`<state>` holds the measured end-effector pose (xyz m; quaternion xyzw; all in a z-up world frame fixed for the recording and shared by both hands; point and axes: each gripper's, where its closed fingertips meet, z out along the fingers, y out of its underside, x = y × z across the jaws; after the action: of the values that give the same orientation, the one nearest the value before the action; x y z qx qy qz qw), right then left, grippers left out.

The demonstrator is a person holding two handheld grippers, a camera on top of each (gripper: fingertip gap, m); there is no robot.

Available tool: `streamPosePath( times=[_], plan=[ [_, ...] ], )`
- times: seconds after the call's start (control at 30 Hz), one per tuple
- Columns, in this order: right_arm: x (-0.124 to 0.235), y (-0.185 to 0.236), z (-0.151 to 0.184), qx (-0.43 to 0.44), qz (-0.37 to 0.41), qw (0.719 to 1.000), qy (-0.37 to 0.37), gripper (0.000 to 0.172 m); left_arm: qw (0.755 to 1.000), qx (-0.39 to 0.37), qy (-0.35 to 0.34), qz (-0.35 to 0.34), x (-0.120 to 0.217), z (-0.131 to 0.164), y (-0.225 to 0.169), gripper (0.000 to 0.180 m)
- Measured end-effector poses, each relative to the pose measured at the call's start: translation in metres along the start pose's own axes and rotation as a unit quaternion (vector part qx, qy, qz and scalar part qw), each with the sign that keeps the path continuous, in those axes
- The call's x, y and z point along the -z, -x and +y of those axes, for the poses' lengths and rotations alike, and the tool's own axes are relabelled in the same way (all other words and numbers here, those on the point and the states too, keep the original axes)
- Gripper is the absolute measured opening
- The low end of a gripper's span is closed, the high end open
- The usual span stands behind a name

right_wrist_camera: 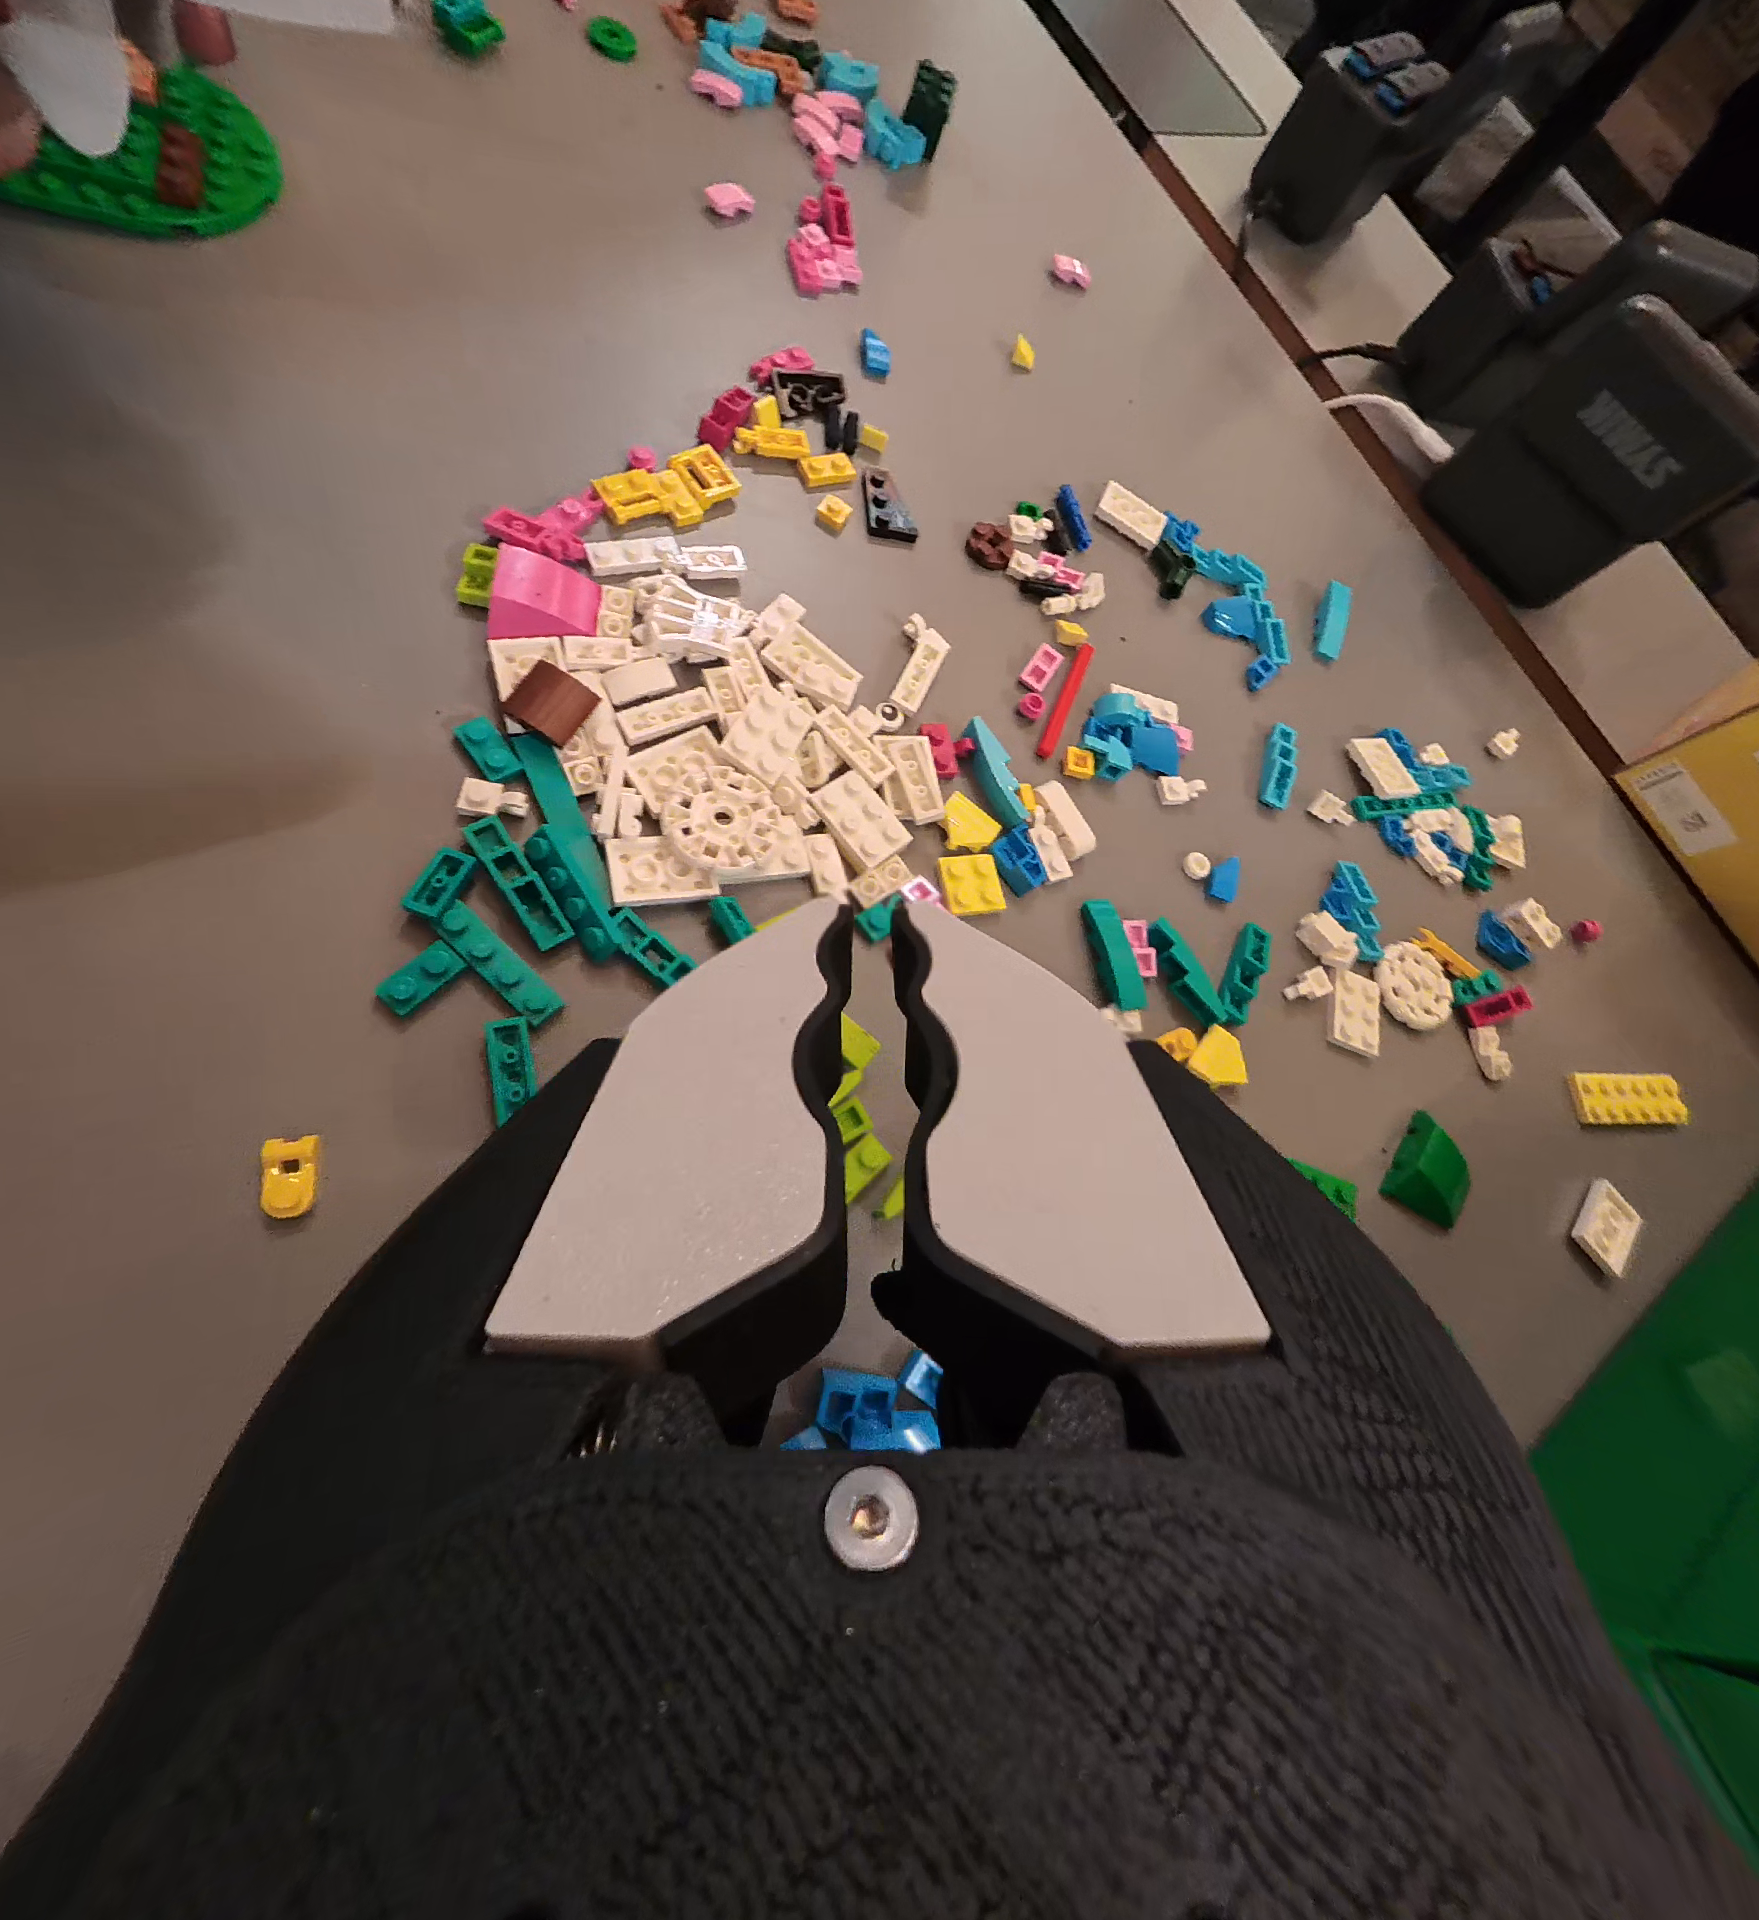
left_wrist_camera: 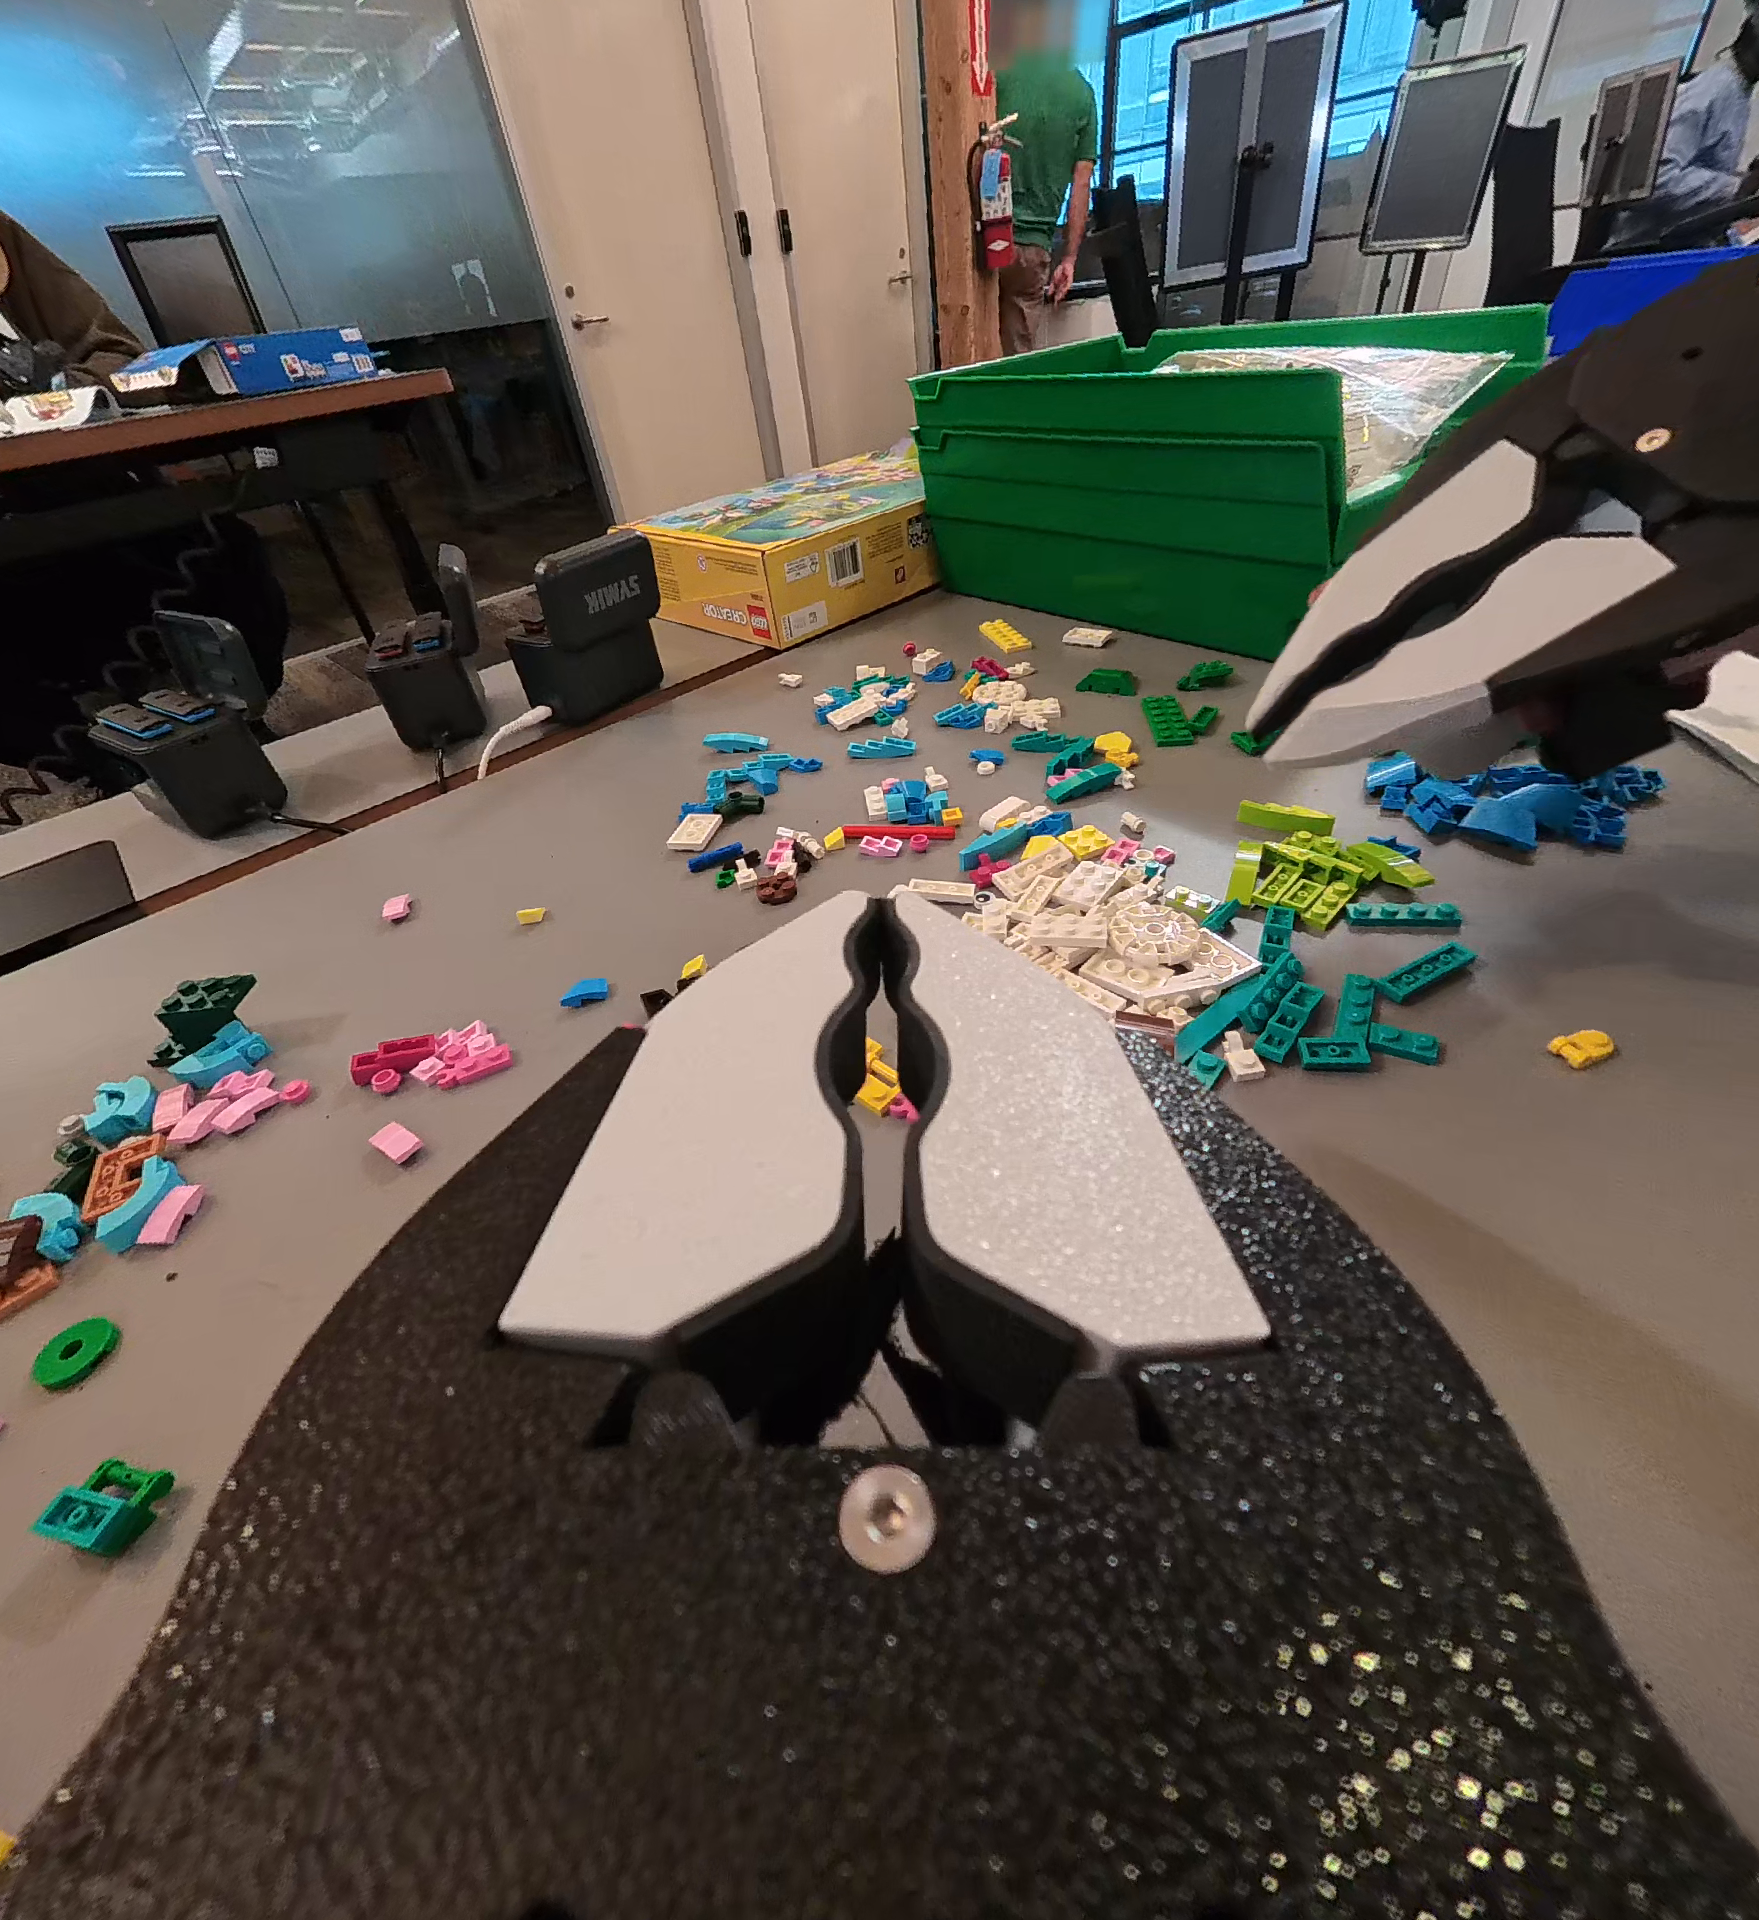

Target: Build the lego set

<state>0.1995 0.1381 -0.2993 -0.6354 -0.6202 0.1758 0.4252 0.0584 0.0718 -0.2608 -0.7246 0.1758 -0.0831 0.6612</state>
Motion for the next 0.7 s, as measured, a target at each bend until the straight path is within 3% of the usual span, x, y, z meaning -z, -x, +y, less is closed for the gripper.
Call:
streamPosePath(
  times=[0.7],
  plan=[
    [0.012, -0.034, 0.017, -0.036, 0.066, 0.997, 0.017, 0.005, 1.000, -0.003, 0.000, 0.006, 0.000, 0.000, -0.003, 0.000]
  ],
)
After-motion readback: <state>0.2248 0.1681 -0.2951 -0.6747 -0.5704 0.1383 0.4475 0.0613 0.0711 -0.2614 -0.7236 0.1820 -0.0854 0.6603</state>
